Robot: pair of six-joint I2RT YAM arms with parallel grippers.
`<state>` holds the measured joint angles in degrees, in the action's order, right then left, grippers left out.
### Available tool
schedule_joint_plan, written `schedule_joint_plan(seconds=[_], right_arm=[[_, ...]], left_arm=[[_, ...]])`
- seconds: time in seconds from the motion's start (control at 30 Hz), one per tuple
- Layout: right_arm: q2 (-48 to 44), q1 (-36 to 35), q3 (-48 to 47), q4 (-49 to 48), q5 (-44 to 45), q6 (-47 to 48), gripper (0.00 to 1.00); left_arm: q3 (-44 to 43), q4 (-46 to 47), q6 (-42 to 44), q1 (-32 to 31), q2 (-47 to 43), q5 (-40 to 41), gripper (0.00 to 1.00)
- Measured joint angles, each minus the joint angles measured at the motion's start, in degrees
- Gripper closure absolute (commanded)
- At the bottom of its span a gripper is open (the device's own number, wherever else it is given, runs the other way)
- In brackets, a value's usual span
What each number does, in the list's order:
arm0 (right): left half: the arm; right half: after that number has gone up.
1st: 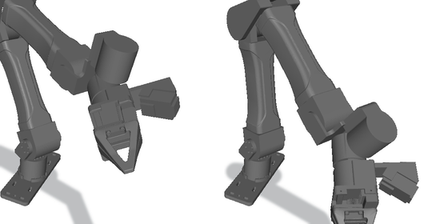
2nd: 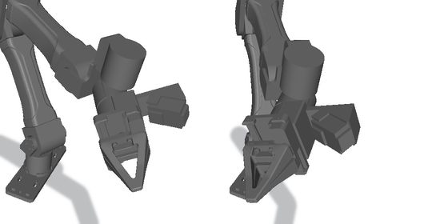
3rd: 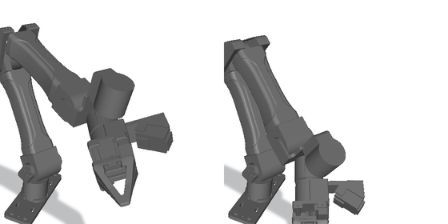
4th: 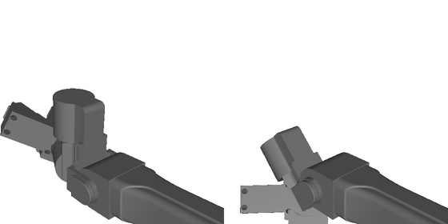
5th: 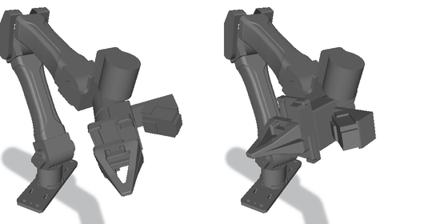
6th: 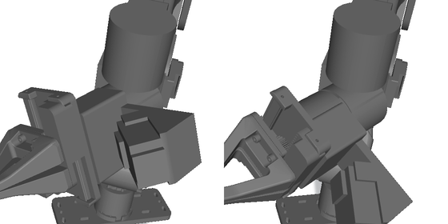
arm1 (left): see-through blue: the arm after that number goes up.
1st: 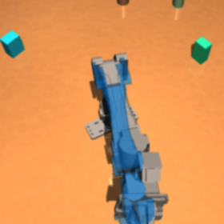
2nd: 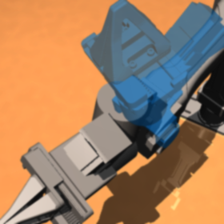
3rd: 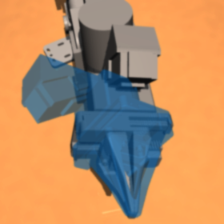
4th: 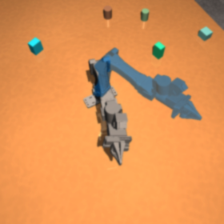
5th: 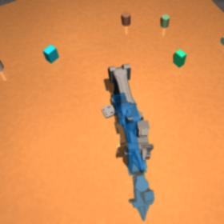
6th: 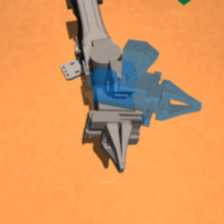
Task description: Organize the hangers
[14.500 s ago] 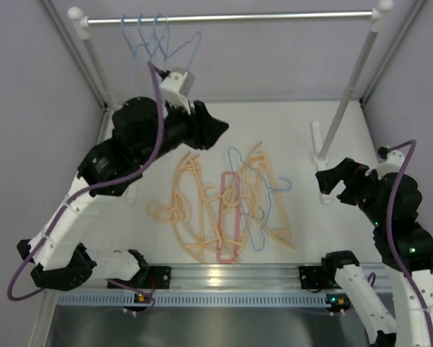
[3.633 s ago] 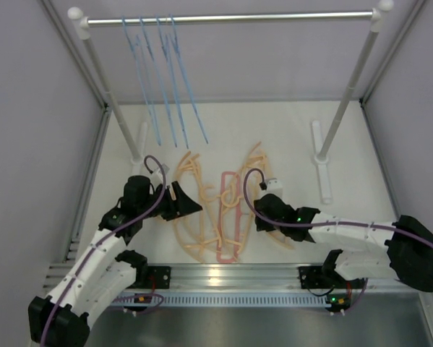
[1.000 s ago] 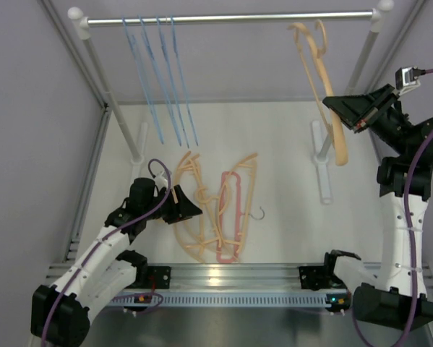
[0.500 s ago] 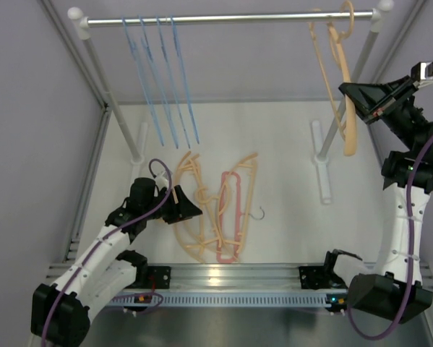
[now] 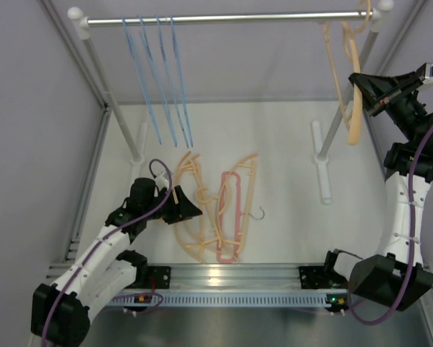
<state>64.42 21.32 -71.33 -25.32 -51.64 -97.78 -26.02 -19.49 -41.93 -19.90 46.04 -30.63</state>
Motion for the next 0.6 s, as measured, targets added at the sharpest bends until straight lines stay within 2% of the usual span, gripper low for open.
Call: schedule_joint_plan(seconds=[0.23, 0.3, 0.4, 0.43, 0.53, 0.6], right_arm=[[2.64, 0.24, -0.02, 0.28, 0.44, 0.28, 1.0], [2.73, 0.31, -0.02, 0.46, 0.46, 0.66, 0.96], [2.58, 0.37, -0.02, 0.94, 0.46, 1.64, 0.82], [2.47, 0.39, -0.02, 1.29, 0.48, 2.19, 0.73], [1.73, 0.52, -0.02, 2.64, 0.52, 4.42, 0.53], [0.94, 0.59, -0.07, 4.42, 0.61, 6.78, 0.47]], left_arm=[[0.0, 0.0, 0.02, 0.0, 0.0, 0.0, 0.37], [0.02, 0.0, 0.02, 0.0, 0.0, 0.0, 0.38], [0.02, 0.0, 0.02, 0.0, 0.02, 0.0, 0.38], [0.02, 0.0, 0.0, 0.0, 0.04, 0.0, 0.38], [0.02, 0.0, 0.0, 0.0, 0.22, 0.0, 0.38], [0.09, 0.02, 0.0, 0.0, 0.24, 0.0, 0.37]])
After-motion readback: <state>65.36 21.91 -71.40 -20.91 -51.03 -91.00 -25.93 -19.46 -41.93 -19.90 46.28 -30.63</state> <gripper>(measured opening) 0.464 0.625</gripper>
